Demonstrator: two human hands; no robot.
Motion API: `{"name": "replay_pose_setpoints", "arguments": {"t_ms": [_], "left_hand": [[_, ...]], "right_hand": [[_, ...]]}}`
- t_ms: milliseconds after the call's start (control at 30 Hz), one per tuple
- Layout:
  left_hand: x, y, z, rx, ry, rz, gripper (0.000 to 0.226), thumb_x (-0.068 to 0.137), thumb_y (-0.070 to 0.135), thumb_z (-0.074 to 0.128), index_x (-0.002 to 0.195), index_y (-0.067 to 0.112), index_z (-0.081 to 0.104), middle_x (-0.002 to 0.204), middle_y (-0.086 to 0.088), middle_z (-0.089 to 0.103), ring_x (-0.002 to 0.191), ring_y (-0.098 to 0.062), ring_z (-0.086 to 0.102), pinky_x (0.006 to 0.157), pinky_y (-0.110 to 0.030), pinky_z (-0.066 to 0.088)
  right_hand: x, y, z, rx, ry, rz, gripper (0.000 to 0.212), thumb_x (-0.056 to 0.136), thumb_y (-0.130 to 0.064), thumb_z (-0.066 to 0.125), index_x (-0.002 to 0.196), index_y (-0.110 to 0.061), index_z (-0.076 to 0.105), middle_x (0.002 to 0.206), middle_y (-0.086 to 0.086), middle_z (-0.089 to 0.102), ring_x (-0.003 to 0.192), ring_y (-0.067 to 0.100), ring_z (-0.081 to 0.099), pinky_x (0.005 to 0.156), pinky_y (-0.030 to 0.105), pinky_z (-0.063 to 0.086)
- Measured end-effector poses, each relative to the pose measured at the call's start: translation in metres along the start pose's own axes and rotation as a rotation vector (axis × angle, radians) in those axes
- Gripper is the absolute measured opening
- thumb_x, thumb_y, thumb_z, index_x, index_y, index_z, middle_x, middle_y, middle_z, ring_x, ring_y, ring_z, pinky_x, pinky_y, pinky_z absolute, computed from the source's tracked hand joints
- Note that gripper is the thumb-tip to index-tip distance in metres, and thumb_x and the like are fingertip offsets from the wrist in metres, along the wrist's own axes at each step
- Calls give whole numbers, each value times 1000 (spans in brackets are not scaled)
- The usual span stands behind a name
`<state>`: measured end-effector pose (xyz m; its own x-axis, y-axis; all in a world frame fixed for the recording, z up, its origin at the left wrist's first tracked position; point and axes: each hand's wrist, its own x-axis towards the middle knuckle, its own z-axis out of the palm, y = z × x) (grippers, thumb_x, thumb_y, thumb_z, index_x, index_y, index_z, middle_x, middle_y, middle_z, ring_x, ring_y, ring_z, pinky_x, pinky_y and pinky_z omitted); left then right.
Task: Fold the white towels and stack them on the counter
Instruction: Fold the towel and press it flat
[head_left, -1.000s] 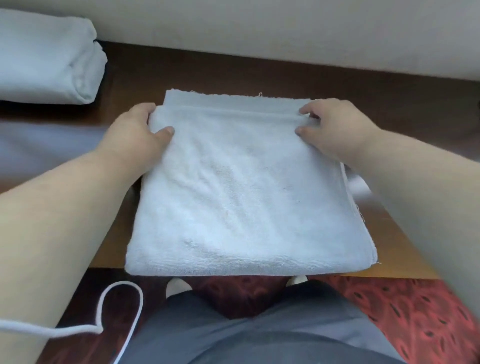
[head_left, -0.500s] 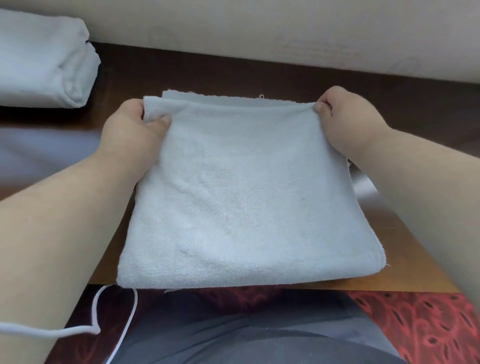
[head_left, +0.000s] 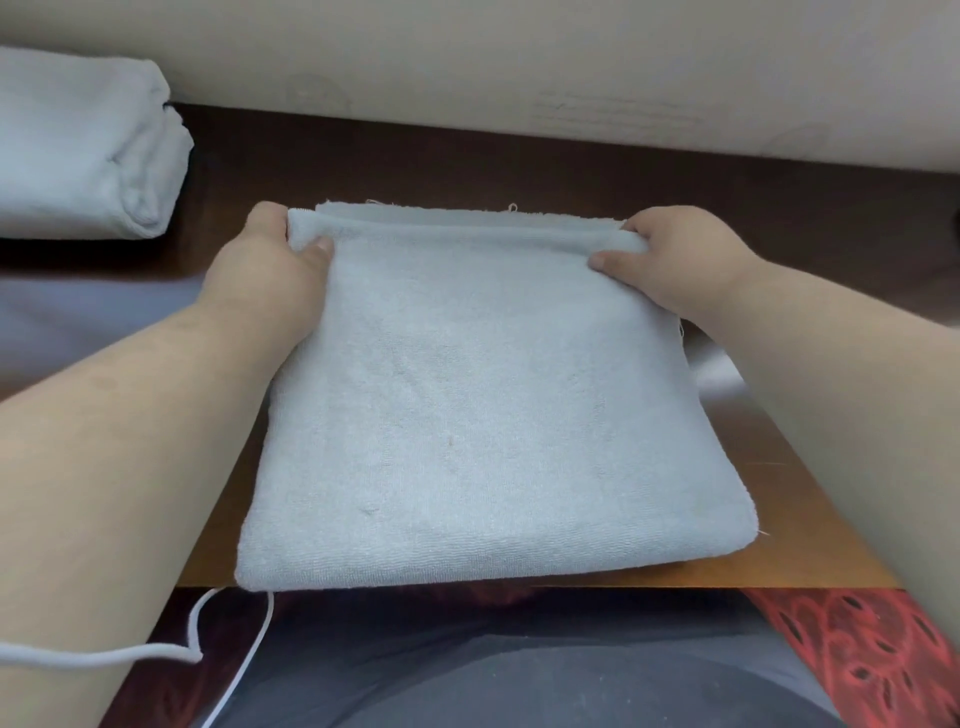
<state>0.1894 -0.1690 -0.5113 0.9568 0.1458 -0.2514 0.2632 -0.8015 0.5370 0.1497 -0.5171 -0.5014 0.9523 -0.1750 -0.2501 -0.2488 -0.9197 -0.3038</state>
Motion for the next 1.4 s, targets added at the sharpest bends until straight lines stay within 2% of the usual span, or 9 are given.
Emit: {"name": "replay_pose_setpoints", "arguments": {"t_ms": [167,300,600,700,767,900,1033,1267,1400], "left_hand": [[-5,3,-10,-116,37,89,20,92,53,48,105,40,41,87,11,54,74,-8,50,56,-28,35],[3,12,-18,-328,90,77,12,78,68,50,85,60,45,89,21,61,81,-4,60,61,-31,48],[26,15,12,-225,5,-53,55,88,62,53,135,34,44,111,11,56,82,-10,54,55,-25,36],[6,19,4,-72,56,-17,70,88,54,60,146,36,27,138,1,45,114,-24,51,85,-32,45],[-26,16,4,152,166,224,74,89,47,61,150,32,22,155,-5,29,137,-31,33,109,-45,31],[-103,8,32,296,-111,599,62,97,49,39,154,29,24,163,-6,18,149,-25,13,119,-45,11],[-111,-3,50,572,-261,543,67,95,62,13,155,36,-4,164,2,-13,150,-20,-15,121,-46,-5],[-148,1,46,566,-231,753,69,93,62,5,155,34,12,164,-5,10,151,-25,5,119,-49,4],[-154,-21,42,649,-315,582,77,86,72,2,154,37,-6,164,0,-13,150,-21,-14,120,-51,-4]], "right_hand": [[-5,-3,-17,190,48,30,30,81,-58,65,88,-30,60,87,-11,62,80,9,60,59,26,41],[-9,0,-30,435,157,117,38,67,-69,65,84,-36,61,84,-12,67,74,6,63,55,24,44],[18,3,16,378,294,280,55,78,-61,67,116,-23,56,102,-9,52,85,9,51,65,21,36],[9,-6,15,227,386,243,63,82,-58,66,132,-24,48,132,0,48,121,23,48,97,33,40],[-10,-25,17,95,443,98,68,88,-56,58,145,-24,41,153,5,35,142,27,30,115,45,25],[-59,-66,51,-16,154,-226,66,96,-55,38,154,-24,31,165,5,17,153,26,6,122,53,7],[-73,-60,64,-202,-37,-176,77,96,-67,24,159,-27,8,168,1,-2,153,21,-7,123,47,-3],[-146,-65,72,-102,40,-292,76,95,-67,11,157,-25,19,167,2,8,153,20,0,120,45,0],[-163,-14,68,-255,-125,-143,86,88,-76,10,158,-28,0,167,-2,-6,153,16,-9,123,46,-2]]}}
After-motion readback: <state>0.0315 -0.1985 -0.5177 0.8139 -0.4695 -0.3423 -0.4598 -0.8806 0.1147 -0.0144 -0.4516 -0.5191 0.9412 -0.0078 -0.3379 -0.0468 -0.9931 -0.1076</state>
